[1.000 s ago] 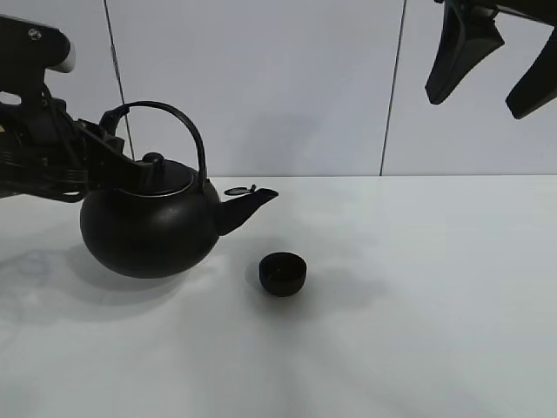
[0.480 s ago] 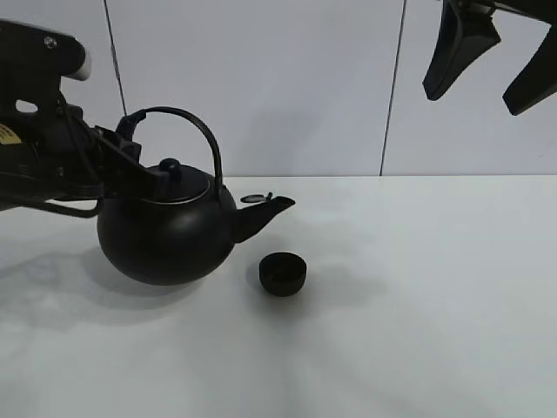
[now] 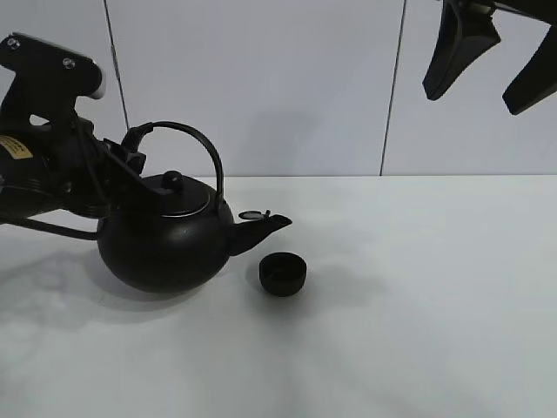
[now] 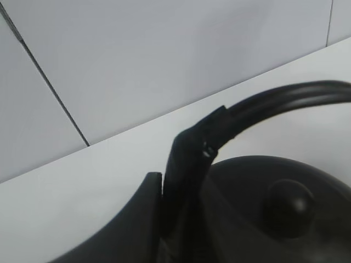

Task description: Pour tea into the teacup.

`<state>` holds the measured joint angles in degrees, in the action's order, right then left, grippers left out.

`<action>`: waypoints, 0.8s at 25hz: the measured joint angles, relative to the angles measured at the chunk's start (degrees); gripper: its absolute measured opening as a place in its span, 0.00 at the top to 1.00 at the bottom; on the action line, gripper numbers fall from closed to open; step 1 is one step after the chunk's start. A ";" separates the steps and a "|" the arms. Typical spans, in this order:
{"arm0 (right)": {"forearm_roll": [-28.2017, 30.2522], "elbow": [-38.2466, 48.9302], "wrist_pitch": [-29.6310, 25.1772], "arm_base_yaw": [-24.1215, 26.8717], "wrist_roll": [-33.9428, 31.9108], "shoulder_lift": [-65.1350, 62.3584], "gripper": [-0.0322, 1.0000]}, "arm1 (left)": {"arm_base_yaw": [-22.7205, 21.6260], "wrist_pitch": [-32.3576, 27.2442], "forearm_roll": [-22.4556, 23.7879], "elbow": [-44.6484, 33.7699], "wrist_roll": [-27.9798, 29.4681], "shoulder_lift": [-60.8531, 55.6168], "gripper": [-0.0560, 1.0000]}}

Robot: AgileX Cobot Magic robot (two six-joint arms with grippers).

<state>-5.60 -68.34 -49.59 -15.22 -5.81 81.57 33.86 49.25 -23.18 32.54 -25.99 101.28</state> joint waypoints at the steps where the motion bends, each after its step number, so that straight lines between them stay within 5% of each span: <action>1: 0.00 0.00 0.11 0.00 0.06 0.00 0.47 | 0.00 0.00 0.00 0.00 -0.64 0.00 0.84; 20: 0.00 0.00 0.71 0.00 0.06 0.00 0.47 | 0.00 0.01 2.52 0.64 -6.90 0.00 0.84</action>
<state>-5.60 -68.34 -48.88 -15.22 -5.76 81.57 33.86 49.26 -20.66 33.18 -32.89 101.28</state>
